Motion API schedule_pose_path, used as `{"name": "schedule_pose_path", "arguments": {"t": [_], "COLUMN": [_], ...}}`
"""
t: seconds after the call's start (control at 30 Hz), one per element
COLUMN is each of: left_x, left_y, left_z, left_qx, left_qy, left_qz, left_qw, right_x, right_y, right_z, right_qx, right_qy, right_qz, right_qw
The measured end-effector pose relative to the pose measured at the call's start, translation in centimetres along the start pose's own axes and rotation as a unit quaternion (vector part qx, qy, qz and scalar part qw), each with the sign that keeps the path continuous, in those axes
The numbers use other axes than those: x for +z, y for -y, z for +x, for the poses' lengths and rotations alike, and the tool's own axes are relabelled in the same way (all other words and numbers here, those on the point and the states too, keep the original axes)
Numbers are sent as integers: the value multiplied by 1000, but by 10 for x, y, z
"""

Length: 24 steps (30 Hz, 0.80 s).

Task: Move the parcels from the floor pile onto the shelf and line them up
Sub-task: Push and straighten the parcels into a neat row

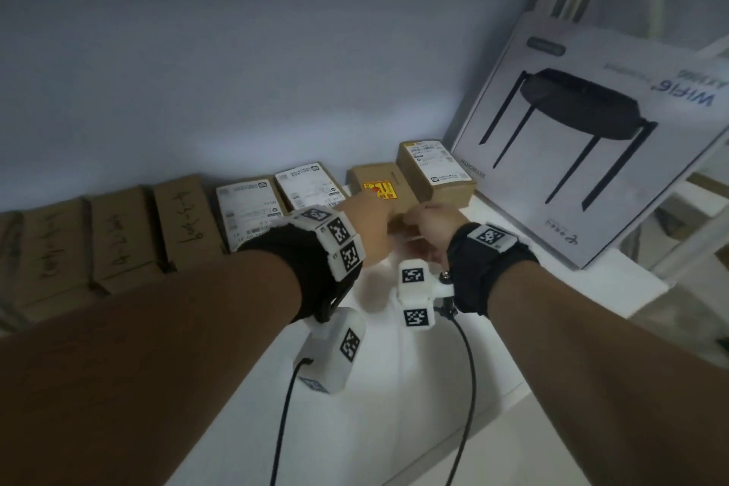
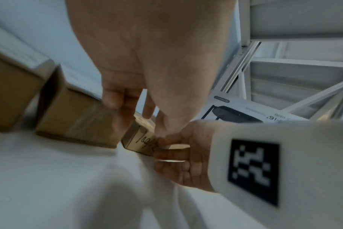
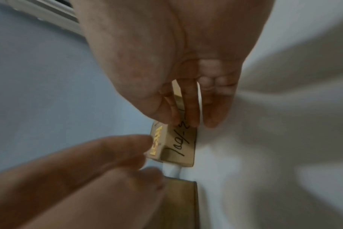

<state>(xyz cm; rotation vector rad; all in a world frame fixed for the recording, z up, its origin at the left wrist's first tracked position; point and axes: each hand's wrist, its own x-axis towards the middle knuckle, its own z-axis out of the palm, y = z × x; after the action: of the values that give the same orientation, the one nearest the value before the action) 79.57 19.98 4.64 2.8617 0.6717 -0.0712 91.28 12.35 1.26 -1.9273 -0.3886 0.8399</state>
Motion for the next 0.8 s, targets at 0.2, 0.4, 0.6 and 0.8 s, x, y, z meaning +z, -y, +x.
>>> {"name": "schedule_pose_path", "arguments": {"t": [0.2, 0.4, 0.6, 0.8], "left_x": [-13, 4, -9, -14], "left_y": [30, 27, 31, 72], "left_z": [-18, -1, -4, -32], "left_qx": [-128, -145, -81, -166], "left_qy": [-10, -12, -18, 8], "left_qz": [75, 67, 35, 112], "left_qw": [989, 987, 996, 980], "right_x": [2, 3, 7, 52], "right_y": [11, 17, 14, 22], "right_z": [-6, 0, -10, -23], "right_qx": [24, 37, 25, -24], "right_qy": [-5, -17, -20, 6], "right_qz": [73, 112, 78, 3], "right_qw": [997, 993, 996, 1000]}}
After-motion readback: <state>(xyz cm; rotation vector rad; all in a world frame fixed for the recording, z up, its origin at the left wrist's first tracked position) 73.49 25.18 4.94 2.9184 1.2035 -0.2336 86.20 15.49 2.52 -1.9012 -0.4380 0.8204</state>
